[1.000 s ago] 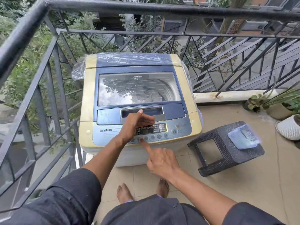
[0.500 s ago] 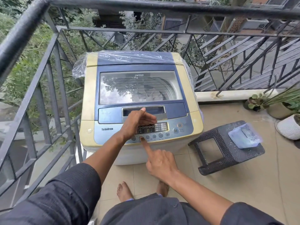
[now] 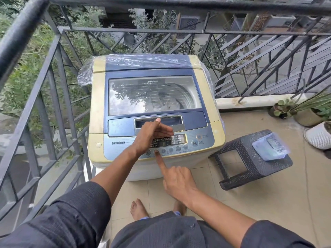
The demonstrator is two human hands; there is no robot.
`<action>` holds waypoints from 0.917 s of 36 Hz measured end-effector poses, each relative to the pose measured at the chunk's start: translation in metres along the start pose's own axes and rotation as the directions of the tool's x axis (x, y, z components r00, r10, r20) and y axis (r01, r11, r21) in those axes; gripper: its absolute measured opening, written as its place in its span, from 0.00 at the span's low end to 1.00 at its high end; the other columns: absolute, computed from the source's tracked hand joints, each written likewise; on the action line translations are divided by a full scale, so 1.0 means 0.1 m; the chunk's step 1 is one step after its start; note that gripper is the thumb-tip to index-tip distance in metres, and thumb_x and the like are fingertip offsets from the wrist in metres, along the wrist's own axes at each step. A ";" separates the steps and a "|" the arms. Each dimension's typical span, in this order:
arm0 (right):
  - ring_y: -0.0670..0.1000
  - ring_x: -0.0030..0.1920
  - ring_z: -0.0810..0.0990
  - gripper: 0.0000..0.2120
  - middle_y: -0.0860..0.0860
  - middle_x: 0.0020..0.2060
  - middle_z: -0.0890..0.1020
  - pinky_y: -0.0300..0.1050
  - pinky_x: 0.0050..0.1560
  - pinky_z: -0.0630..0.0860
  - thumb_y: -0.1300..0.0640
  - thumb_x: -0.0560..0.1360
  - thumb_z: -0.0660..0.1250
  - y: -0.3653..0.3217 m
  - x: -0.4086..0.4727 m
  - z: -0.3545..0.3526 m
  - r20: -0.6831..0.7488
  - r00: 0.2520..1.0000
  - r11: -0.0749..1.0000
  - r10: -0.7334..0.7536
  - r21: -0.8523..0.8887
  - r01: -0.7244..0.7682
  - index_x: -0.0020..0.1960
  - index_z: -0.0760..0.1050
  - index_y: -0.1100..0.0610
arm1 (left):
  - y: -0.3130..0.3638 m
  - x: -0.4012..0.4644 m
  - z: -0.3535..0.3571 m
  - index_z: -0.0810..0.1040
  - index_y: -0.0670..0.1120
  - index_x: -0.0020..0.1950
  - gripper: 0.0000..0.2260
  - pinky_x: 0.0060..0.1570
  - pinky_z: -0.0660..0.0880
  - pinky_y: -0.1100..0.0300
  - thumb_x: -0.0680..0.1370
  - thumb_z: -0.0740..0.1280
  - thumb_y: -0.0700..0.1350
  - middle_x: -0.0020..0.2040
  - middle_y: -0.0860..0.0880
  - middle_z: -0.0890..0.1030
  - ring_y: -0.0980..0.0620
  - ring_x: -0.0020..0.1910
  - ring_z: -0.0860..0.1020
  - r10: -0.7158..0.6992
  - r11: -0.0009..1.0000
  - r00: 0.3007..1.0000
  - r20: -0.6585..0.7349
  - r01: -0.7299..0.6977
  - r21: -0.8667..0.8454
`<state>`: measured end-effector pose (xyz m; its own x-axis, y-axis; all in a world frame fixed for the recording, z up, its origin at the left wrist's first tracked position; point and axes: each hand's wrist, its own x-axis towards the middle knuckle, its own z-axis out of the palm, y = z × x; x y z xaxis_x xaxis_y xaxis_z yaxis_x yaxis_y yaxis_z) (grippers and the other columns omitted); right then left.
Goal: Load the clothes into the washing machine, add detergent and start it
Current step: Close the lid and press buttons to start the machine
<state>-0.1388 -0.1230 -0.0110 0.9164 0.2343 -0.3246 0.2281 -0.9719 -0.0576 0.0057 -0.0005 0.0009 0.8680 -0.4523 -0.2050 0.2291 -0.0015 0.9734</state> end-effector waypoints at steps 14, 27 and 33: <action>0.65 0.44 0.83 0.49 0.60 0.44 0.85 0.55 0.44 0.75 0.57 0.77 0.60 0.10 0.00 -0.02 0.050 0.997 0.976 0.059 0.207 -0.069 0.81 0.27 0.40 | 0.00 0.01 0.01 0.86 0.36 0.56 0.32 0.63 0.81 0.50 0.85 0.51 0.59 0.52 0.39 0.89 0.41 0.56 0.87 -0.040 0.999 0.999 -0.011 0.040 -0.001; 0.62 0.42 0.84 0.48 0.56 0.42 0.85 0.54 0.43 0.77 0.53 0.79 0.61 0.39 -0.13 0.11 -0.034 0.981 0.953 0.189 0.248 -0.175 0.80 0.26 0.41 | -0.03 -0.06 0.05 0.85 0.33 0.58 0.32 0.63 0.82 0.52 0.85 0.51 0.57 0.53 0.39 0.89 0.41 0.56 0.87 -0.005 1.000 0.999 -0.033 0.006 0.014; 0.62 0.42 0.82 0.47 0.55 0.42 0.84 0.52 0.41 0.74 0.54 0.79 0.60 0.54 -0.20 0.09 -0.032 0.963 0.939 0.268 0.234 -0.254 0.81 0.26 0.41 | -0.05 -0.06 0.07 0.86 0.35 0.58 0.32 0.64 0.81 0.52 0.85 0.51 0.57 0.53 0.39 0.89 0.42 0.56 0.87 0.002 1.000 0.999 -0.048 -0.001 0.021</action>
<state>-0.1479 -0.1807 -0.0165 0.9540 -0.0345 -0.2977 -0.0953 -0.9767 -0.1924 -0.0036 -0.0041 -0.0016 0.8887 -0.4088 -0.2074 0.2187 -0.0196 0.9756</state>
